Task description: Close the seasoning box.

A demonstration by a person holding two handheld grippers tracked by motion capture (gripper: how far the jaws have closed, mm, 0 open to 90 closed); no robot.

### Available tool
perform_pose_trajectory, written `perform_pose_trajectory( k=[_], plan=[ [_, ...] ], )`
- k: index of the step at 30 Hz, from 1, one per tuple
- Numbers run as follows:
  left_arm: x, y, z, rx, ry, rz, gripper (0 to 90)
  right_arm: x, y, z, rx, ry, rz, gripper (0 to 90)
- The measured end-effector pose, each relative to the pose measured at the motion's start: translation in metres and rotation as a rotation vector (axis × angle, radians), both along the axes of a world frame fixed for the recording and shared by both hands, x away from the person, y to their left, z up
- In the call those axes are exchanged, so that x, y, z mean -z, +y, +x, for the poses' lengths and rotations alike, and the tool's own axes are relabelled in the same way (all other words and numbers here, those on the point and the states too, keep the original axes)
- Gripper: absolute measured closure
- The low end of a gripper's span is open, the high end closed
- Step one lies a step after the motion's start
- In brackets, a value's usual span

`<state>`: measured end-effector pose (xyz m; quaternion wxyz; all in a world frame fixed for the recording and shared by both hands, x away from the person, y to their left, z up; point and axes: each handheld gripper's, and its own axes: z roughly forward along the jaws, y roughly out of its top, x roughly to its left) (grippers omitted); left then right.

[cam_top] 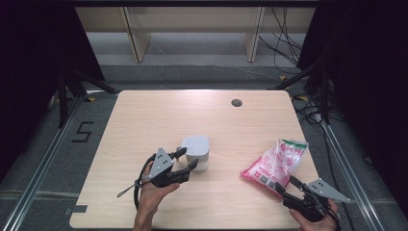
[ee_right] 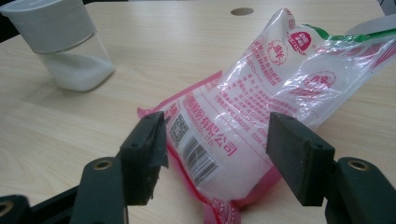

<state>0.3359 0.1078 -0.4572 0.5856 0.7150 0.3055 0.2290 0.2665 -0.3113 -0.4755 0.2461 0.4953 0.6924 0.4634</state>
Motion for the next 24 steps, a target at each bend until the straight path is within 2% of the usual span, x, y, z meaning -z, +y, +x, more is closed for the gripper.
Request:
perform_pose_trajectory(
  k=[3, 4, 6, 7, 8, 10, 11, 13, 15, 16, 17, 18, 19, 22, 24],
  plan=[
    [0.0, -0.002, -0.005, 0.002, 0.002, 0.001, 38.0, 0.0, 0.002, -0.001, -0.014, 0.01, 0.009, 38.3],
    [0.0, -0.004, -0.007, 0.008, -0.001, 0.001, 36.8, -0.001, 0.003, -0.002, -0.004, 0.026, 0.01, 38.3],
    [0.0, -0.006, -0.011, 0.013, 0.006, 0.0, 34.3, -0.001, 0.002, -0.002, -0.018, 0.016, -0.006, 38.2],
    [0.0, -0.006, -0.011, 0.023, -0.004, 0.013, 33.3, -0.001, 0.002, -0.002, -0.019, 0.018, -0.003, 38.2],
    [0.001, -0.008, -0.013, 0.02, 0.007, 0.003, 32.6, -0.001, 0.003, -0.002, -0.025, 0.019, 0.002, 38.1],
    [0.001, -0.008, -0.014, 0.024, 0.0, 0.013, 31.2, -0.001, 0.004, -0.004, -0.023, 0.023, 0.013, 38.0],
    [0.002, -0.01, -0.014, 0.026, 0.002, -0.005, 30.4, -0.001, 0.004, -0.004, -0.027, 0.026, 0.012, 38.0],
    [0.003, -0.01, -0.016, 0.025, 0.005, 0.01, 29.2, 0.0, 0.004, -0.003, -0.032, 0.011, 0.015, 37.9],
    [0.004, -0.012, -0.019, 0.023, 0.011, 0.009, 28.8, -0.001, 0.004, -0.004, -0.037, 0.018, 0.008, 37.8],
    [0.005, -0.013, -0.019, 0.026, 0.009, 0.008, 28.5, 0.0, 0.005, -0.003, -0.027, 0.0, 0.014, 37.8],
    [0.005, -0.013, -0.02, 0.029, 0.007, 0.014, 28.5, 0.0, 0.004, -0.003, -0.031, 0.002, 0.004, 37.8],
    [0.007, -0.015, -0.021, 0.034, 0.01, -0.008, 28.4, 0.0, 0.004, -0.003, -0.03, -0.007, 0.002, 37.7],
    [0.007, -0.014, -0.022, 0.034, 0.008, 0.015, 28.4, 0.0, 0.004, -0.003, -0.029, -0.001, -0.004, 37.6],
    [0.008, -0.015, -0.024, 0.041, -0.004, 0.02, 28.1, 0.0, 0.005, -0.004, -0.036, 0.007, 0.005, 37.5],
    [0.01, -0.017, -0.026, 0.036, 0.002, 0.0, 27.7, -0.001, 0.005, -0.005, -0.049, 0.028, 0.007, 37.4]
  ],
)
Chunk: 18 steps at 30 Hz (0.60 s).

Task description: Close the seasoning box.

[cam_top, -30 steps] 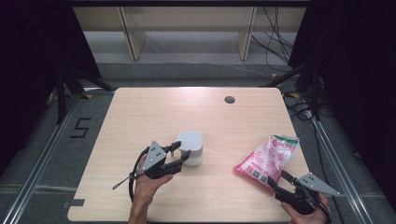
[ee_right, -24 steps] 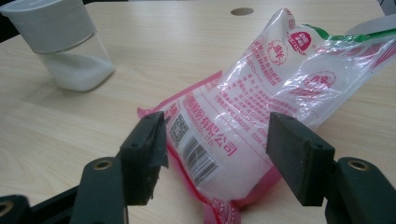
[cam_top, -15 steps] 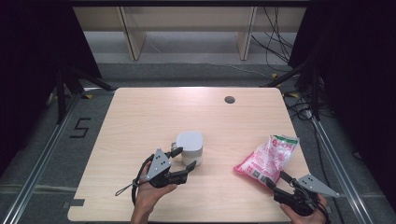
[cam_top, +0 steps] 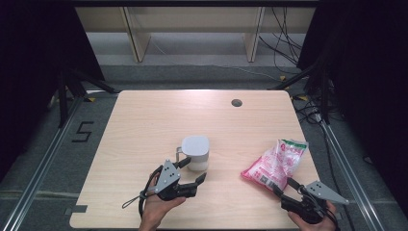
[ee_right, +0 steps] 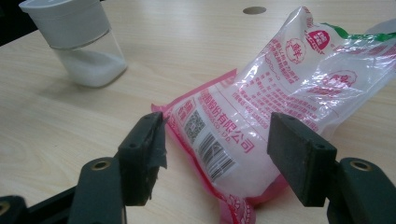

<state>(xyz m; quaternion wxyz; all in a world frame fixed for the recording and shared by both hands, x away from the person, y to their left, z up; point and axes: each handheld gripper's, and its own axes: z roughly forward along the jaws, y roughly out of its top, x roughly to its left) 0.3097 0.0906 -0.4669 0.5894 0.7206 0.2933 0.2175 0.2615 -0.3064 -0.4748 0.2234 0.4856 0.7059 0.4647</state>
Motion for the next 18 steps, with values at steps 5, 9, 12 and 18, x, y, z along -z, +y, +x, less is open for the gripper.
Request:
perform_pose_trajectory(
  k=[5, 9, 12, 18],
  plan=[
    [0.002, -0.004, -0.006, -0.003, 0.012, 0.001, 27.3, 0.001, 0.0, 0.0, -0.004, -0.011, -0.005, 36.9],
    [0.004, -0.007, -0.008, 0.002, 0.005, 0.023, 27.3, 0.001, 0.001, -0.001, -0.007, -0.005, -0.004, 36.5],
    [0.007, -0.01, -0.011, 0.008, 0.004, 0.027, 27.2, 0.0, 0.001, -0.003, -0.01, 0.002, -0.012, 36.2],
    [0.008, -0.016, -0.018, 0.027, -0.001, 0.05, 27.1, 0.002, 0.003, -0.003, -0.03, 0.008, -0.012, 35.9]
  ],
)
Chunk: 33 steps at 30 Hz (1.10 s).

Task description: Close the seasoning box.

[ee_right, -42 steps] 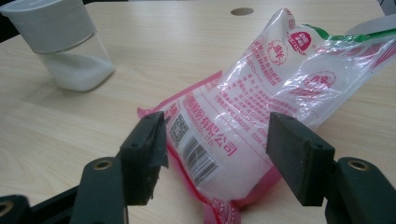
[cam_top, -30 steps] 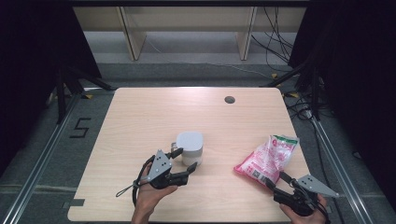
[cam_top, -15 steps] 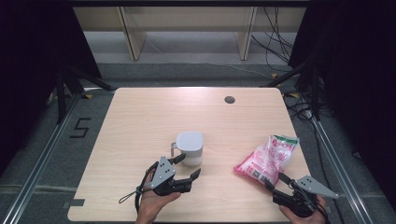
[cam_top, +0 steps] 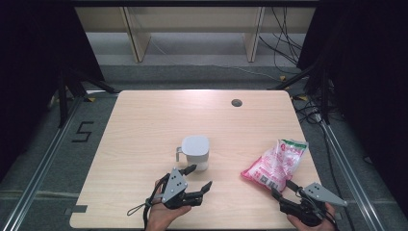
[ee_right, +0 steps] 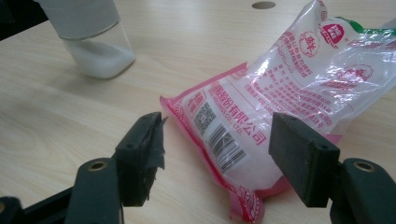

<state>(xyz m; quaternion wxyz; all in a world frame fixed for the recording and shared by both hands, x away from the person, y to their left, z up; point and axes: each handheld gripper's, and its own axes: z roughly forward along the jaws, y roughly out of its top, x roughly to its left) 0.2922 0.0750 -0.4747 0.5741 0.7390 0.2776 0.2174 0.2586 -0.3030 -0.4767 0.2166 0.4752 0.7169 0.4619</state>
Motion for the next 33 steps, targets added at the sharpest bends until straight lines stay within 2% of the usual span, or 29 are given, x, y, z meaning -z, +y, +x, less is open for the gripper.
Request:
perform_pose_trajectory(
  k=[4, 5, 6, 7, 8, 9, 10, 11, 12, 13, 15, 16, 17, 19, 20, 21, 22, 23, 24, 25, 26, 27, 28, 29, 30, 31, 32, 33],
  plan=[
    [0.004, -0.007, -0.002, 0.014, -0.001, -0.006, 27.0, -0.001, -0.001, -0.002, -0.004, 0.003, -0.011, 35.6],
    [0.004, -0.007, -0.004, 0.011, 0.01, 0.003, 26.9, 0.0, 0.0, -0.003, -0.005, 0.008, 0.0, 35.5],
    [0.005, -0.008, -0.004, 0.017, 0.006, 0.013, 26.9, 0.0, 0.001, -0.003, -0.005, 0.012, 0.002, 35.4],
    [0.006, -0.009, -0.004, 0.021, 0.007, 0.0, 26.8, 0.0, 0.001, -0.003, -0.007, 0.018, 0.0, 35.3],
    [0.006, -0.009, -0.005, 0.017, 0.014, 0.014, 26.7, 0.001, 0.001, -0.003, -0.001, 0.013, 0.0, 35.2],
    [0.007, -0.009, -0.005, 0.023, 0.005, 0.027, 26.6, 0.002, 0.0, -0.002, -0.017, 0.009, -0.018, 35.1],
    [0.008, -0.009, -0.006, 0.028, 0.009, 0.021, 26.3, 0.001, 0.003, -0.005, 0.013, 0.041, 0.007, 34.9],
    [0.01, -0.011, -0.006, 0.025, 0.015, 0.0, 26.1, 0.001, 0.002, -0.005, -0.003, 0.025, -0.011, 34.7],
    [0.01, -0.009, -0.007, 0.029, 0.011, 0.023, 26.0, 0.003, 0.003, -0.005, 0.002, 0.011, -0.002, 34.7],
    [0.011, -0.01, -0.008, 0.029, 0.023, 0.017, 25.8, 0.003, 0.002, -0.005, -0.004, 0.007, -0.008, 34.5],
    [0.014, -0.009, -0.009, 0.034, 0.013, 0.023, 25.5, 0.003, 0.002, -0.007, -0.007, 0.024, -0.026, 34.4],
    [0.015, -0.009, -0.01, 0.038, 0.013, 0.024, 25.3, 0.004, 0.004, -0.009, 0.002, 0.045, -0.004, 34.2],
    [0.017, -0.01, -0.011, 0.034, 0.019, 0.004, 25.3, 0.004, 0.002, -0.008, -0.01, 0.028, -0.027, 34.2],
    [0.019, -0.009, -0.013, 0.043, 0.017, 0.01, 25.2, 0.004, 0.002, -0.01, -0.028, 0.049, -0.021, 34.2],
    [0.019, -0.009, -0.014, 0.037, 0.025, 0.011, 25.1, 0.005, 0.004, -0.013, -0.017, 0.063, -0.005, 34.1],
    [0.019, -0.009, -0.015, 0.04, 0.019, 0.013, 25.1, 0.006, 0.004, -0.013, -0.028, 0.057, -0.015, 34.0],
    [0.021, -0.009, -0.015, 0.036, 0.026, 0.0, 25.1, 0.006, 0.006, -0.014, -0.024, 0.076, -0.011, 34.0],
    [0.022, -0.009, -0.015, 0.03, 0.037, 0.006, 25.1, 0.008, 0.005, -0.012, -0.036, 0.06, -0.036, 34.0],
    [0.024, -0.009, -0.015, 0.028, 0.037, 0.001, 24.9, 0.007, 0.006, -0.014, -0.04, 0.079, -0.026, 34.0],
    [0.025, -0.008, -0.015, 0.028, 0.041, 0.004, 24.7, 0.008, 0.006, -0.015, -0.053, 0.071, -0.021, 34.0],
    [0.026, -0.008, -0.016, 0.029, 0.044, -0.005, 24.7, 0.008, 0.008, -0.017, -0.051, 0.092, 0.005, 33.9],
    [0.026, -0.007, -0.018, 0.021, 0.048, 0.002, 24.7, 0.008, 0.007, -0.017, -0.068, 0.091, -0.009, 33.8],
    [0.026, -0.006, -0.019, 0.024, 0.057, 0.014, 24.7, 0.009, 0.008, -0.018, -0.062, 0.087, -0.008, 33.8],
    [0.025, -0.005, -0.02, 0.026, 0.055, 0.026, 24.7, 0.009, 0.009, -0.02, -0.052, 0.107, 0.003, 33.8],
    [0.026, -0.006, -0.02, 0.025, 0.05, 0.019, 24.7, 0.01, 0.006, -0.019, -0.077, 0.095, -0.025, 33.8],
    [0.025, -0.006, -0.021, 0.021, 0.053, 0.026, 24.7, 0.009, 0.009, -0.021, -0.064, 0.115, -0.003, 33.8],
    [0.025, -0.006, -0.021, 0.024, 0.046, 0.052, 24.6, 0.01, 0.009, -0.022, -0.076, 0.107, -0.008, 33.8],
    [0.026, -0.006, -0.021, 0.02, 0.044, 0.055, 24.5, 0.01, 0.009, -0.021, -0.082, 0.096, -0.009, 33.8]
  ],
)
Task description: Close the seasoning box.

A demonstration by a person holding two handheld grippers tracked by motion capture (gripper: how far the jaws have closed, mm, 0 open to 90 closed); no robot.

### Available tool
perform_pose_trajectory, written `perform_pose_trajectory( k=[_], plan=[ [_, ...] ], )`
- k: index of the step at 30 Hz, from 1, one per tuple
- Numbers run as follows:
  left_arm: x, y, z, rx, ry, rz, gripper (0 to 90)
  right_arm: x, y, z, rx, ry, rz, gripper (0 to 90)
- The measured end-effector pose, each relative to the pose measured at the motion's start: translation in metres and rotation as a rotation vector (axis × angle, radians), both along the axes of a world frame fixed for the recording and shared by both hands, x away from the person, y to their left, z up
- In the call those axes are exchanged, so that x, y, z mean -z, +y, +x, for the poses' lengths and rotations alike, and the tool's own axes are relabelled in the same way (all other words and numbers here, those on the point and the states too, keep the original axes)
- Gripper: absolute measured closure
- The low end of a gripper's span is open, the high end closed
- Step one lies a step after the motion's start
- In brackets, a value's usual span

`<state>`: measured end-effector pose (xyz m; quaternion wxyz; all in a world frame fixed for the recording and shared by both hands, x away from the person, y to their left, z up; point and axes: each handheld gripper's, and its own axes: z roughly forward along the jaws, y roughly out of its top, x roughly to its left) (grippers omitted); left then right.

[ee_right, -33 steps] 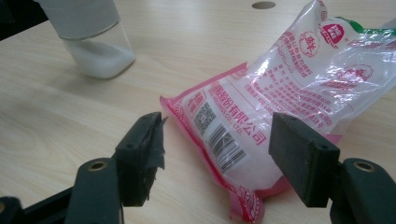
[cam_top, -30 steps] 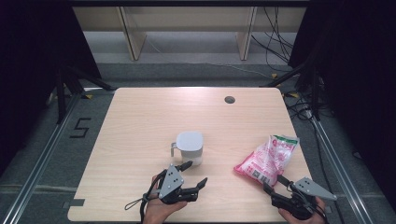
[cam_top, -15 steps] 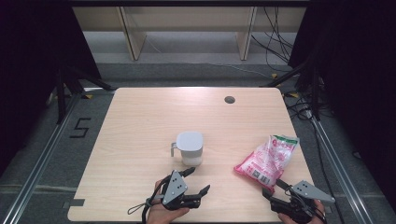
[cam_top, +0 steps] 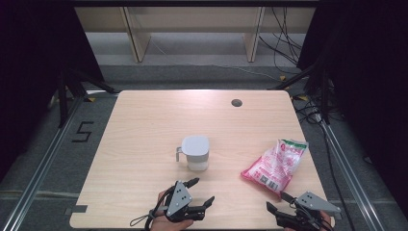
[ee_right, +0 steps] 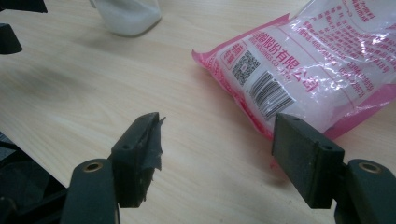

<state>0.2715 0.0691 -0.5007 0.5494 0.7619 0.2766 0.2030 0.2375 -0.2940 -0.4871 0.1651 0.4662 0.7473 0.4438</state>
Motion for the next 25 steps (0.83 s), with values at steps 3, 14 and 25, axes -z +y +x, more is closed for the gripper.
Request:
perform_pose_trajectory(
  k=[3, 14, 25],
  plan=[
    [0.0005, 0.0014, 0.0001, -0.002, 0.009, 0.01, 24.5, 0.0012, -0.0004, 0.0001, -0.021, -0.02, -0.028, 33.8],
    [0.002, 0.0013, -0.0006, -0.014, 0.028, -0.005, 24.2, 0.0023, 0.0001, -0.0021, -0.04, -0.009, -0.025, 33.7],
    [0.0013, 0.0038, 0.0024, 0.001, 0.006, 0.003, 24.1, 0.0023, 0.0002, -0.0019, -0.043, -0.01, -0.024, 33.6]
  ],
)
